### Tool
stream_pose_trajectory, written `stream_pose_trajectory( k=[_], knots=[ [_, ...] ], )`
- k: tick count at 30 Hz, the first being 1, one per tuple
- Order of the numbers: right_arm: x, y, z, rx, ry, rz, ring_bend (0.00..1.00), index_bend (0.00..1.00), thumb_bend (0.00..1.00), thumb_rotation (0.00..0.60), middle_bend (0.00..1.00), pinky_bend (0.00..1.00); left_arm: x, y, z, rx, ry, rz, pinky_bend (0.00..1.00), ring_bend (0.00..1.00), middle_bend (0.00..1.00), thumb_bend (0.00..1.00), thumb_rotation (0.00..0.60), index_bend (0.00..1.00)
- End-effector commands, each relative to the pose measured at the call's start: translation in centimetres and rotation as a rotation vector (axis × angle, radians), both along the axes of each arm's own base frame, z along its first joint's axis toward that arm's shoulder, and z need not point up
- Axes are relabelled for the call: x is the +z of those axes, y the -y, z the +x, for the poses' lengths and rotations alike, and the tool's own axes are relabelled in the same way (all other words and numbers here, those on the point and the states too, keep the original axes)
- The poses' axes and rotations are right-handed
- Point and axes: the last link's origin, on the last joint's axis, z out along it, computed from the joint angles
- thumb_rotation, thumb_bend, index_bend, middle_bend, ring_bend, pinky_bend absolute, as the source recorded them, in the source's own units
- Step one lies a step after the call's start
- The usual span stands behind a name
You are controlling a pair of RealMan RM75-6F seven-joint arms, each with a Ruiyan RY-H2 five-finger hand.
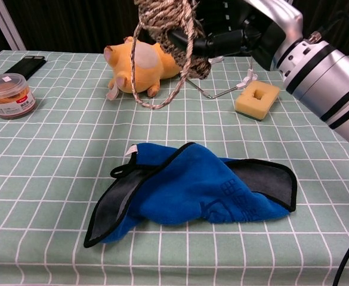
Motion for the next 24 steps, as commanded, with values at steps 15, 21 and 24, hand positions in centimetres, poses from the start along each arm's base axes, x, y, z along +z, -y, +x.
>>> stream_pose_trajectory(
  k=[15, 21, 24],
  knots=[
    [3.3, 1.2, -1.1, -0.116, 0.172, -0.034, 0.56, 0.78, 0.73, 0.6, 0.6, 0.72, -1.3, 0.3, -7.5, 0.094, -0.063, -0.025, 0.68, 0.54, 0.56, 0.53, 0.6, 0.71],
    [4.3, 1.5, -1.8, -0.145, 0.202, -0.072, 0.56, 0.78, 0.73, 0.6, 0.6, 0.72, -0.8, 0.9, -10.0, 0.124, -0.078, -0.022, 0.68, 0.54, 0.56, 0.53, 0.6, 0.71],
    [4.6, 1.6, -2.1, -0.16, 0.207, -0.082, 0.56, 0.78, 0.74, 0.6, 0.6, 0.72, -0.6, 1.4, -11.0, 0.13, -0.081, -0.027, 0.68, 0.54, 0.56, 0.53, 0.6, 0.71]
  ],
)
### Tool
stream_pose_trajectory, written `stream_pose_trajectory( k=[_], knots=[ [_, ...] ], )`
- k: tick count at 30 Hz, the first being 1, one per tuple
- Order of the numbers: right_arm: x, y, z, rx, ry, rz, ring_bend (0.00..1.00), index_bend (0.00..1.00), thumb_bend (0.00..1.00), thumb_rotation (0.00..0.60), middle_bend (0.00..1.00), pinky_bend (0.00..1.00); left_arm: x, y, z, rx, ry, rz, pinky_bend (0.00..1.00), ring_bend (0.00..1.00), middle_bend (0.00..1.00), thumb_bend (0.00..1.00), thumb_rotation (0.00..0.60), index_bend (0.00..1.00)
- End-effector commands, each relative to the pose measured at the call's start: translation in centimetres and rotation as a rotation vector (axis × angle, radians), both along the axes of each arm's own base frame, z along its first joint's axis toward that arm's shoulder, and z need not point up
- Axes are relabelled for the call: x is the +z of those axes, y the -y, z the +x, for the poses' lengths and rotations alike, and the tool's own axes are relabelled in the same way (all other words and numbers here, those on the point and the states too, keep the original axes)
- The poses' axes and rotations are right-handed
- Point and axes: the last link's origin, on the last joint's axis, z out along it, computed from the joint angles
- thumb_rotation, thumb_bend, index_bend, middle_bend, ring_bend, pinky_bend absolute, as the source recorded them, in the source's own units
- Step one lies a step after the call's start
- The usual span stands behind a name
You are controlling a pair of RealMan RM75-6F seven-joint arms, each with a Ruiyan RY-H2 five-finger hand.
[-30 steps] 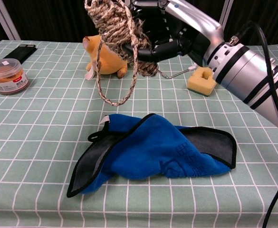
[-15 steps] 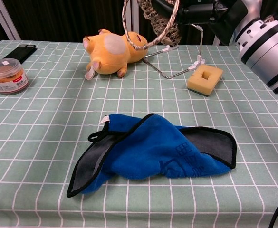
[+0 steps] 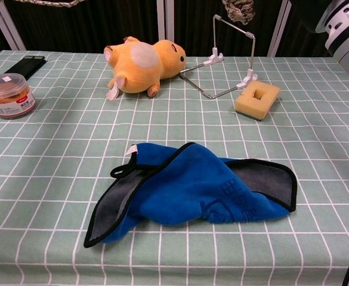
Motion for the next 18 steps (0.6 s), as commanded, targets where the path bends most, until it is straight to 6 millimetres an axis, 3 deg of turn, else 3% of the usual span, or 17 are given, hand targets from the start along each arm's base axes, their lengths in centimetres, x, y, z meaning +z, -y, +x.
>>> stream_pose_trajectory(
  k=[1, 13, 18],
  knots=[
    [0.2, 0.1, -0.3, -0.013, 0.002, -0.005, 0.56, 0.78, 0.74, 0.6, 0.6, 0.72, 0.2, 0.5, -1.0, 0.004, -0.005, -0.005, 0.68, 0.54, 0.56, 0.53, 0.6, 0.71],
    [0.8, 0.9, -1.8, -0.081, 0.023, -0.046, 0.56, 0.78, 0.74, 0.6, 0.6, 0.72, 0.6, 1.9, -2.5, -0.032, 0.028, -0.011, 0.68, 0.54, 0.56, 0.53, 0.6, 0.71],
    [0.7, 1.4, -2.3, -0.107, -0.006, -0.062, 0.56, 0.78, 0.74, 0.6, 0.6, 0.72, 1.1, 3.0, -1.8, -0.08, 0.048, -0.009, 0.68, 0.54, 0.56, 0.53, 0.6, 0.72]
  ],
)
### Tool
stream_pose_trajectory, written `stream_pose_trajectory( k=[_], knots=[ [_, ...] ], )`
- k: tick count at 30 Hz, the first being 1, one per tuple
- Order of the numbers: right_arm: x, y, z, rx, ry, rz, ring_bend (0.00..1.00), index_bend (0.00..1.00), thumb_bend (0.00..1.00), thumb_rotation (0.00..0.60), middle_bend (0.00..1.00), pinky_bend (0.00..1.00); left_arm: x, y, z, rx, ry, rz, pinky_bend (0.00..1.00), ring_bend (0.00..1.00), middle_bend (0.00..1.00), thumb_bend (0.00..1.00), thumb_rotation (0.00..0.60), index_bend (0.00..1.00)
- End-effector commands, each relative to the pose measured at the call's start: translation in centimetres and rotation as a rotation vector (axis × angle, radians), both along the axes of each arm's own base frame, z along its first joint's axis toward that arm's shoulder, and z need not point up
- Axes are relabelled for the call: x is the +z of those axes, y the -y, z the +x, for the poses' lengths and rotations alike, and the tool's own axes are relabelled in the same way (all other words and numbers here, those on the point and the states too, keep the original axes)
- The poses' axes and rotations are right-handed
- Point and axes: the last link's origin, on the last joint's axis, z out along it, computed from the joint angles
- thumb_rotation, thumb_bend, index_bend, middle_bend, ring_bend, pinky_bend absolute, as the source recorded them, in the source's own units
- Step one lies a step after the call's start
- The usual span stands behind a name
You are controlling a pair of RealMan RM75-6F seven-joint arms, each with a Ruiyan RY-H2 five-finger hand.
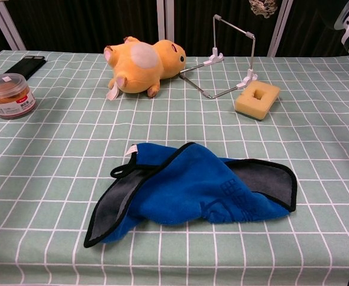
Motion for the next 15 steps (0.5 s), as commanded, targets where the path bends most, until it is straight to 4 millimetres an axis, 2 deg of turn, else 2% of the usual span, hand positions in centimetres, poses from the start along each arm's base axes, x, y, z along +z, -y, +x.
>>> stream_pose_trajectory(
  k=[1, 8, 15],
  knots=[
    [-0.2, 0.4, -0.2, -0.013, -0.036, -0.017, 0.56, 0.78, 0.74, 0.6, 0.6, 0.72, 0.4, 1.1, 0.8, -0.045, 0.023, 0.005, 0.68, 0.54, 0.57, 0.53, 0.6, 0.72],
    [-1.4, 1.7, 0.0, -0.048, -0.063, -0.025, 0.56, 0.78, 0.73, 0.6, 0.6, 0.72, 0.2, 5.5, 3.9, -0.235, 0.033, 0.011, 0.68, 0.54, 0.57, 0.53, 0.6, 0.72],
    [-2.5, 3.0, 0.6, -0.079, -0.068, -0.008, 0.56, 0.78, 0.73, 0.6, 0.58, 0.72, 0.2, 9.6, 6.5, -0.426, -0.053, 0.019, 0.68, 0.54, 0.57, 0.53, 0.6, 0.71]
  ],
)
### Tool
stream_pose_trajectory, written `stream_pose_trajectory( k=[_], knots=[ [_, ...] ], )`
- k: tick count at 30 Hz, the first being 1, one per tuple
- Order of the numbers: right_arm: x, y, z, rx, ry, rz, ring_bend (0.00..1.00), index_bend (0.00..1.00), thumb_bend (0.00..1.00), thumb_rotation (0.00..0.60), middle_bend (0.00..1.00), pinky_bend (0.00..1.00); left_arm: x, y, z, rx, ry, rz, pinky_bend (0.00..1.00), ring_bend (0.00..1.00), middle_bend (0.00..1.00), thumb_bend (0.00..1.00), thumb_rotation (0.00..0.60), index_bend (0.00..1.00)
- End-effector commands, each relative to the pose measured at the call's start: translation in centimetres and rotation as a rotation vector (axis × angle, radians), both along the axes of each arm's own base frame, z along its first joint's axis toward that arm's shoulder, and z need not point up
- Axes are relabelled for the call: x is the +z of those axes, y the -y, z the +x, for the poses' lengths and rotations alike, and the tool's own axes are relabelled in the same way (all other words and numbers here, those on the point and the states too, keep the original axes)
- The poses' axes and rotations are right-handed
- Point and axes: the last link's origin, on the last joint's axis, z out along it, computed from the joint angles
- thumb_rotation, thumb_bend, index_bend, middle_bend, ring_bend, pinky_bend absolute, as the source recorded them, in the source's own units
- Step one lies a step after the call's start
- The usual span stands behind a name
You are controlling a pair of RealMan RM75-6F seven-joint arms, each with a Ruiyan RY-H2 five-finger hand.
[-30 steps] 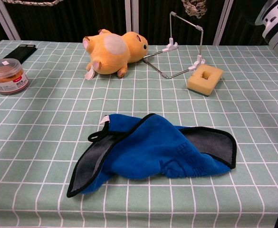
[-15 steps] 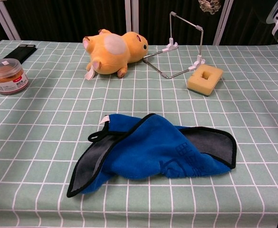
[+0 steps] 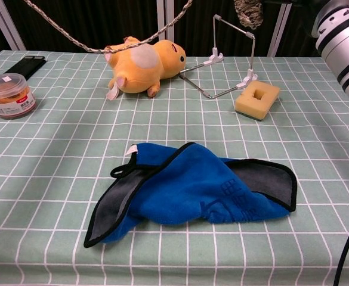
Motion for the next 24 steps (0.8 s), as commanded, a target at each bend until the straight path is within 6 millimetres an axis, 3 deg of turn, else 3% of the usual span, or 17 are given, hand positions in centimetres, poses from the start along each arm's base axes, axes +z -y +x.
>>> stream_pose_trajectory(
  k=[1, 7, 15, 24],
  knots=[
    [-0.5, 0.6, 0.4, -0.002, 0.002, 0.025, 0.56, 0.78, 0.73, 0.6, 0.58, 0.72, 0.3, 3.0, 1.3, -0.106, -0.043, 0.025, 0.68, 0.54, 0.57, 0.53, 0.6, 0.71],
    [-2.1, 1.8, 1.4, -0.035, -0.004, 0.118, 0.56, 0.78, 0.73, 0.6, 0.58, 0.72, 0.0, 5.8, 4.3, -0.284, -0.086, 0.059, 0.68, 0.54, 0.57, 0.53, 0.6, 0.72],
    [-5.0, 2.6, 3.4, -0.02, -0.136, 0.175, 0.56, 0.78, 0.74, 0.6, 0.58, 0.72, 0.1, 7.1, 9.7, -0.401, -0.043, 0.058, 0.7, 0.57, 0.59, 0.53, 0.6, 0.73],
    [-7.5, 2.6, 5.3, 0.011, -0.203, 0.212, 0.56, 0.78, 0.75, 0.6, 0.57, 0.72, -0.8, 6.5, 15.5, -0.429, 0.07, 0.026, 0.71, 0.57, 0.59, 0.53, 0.6, 0.73]
  ],
)
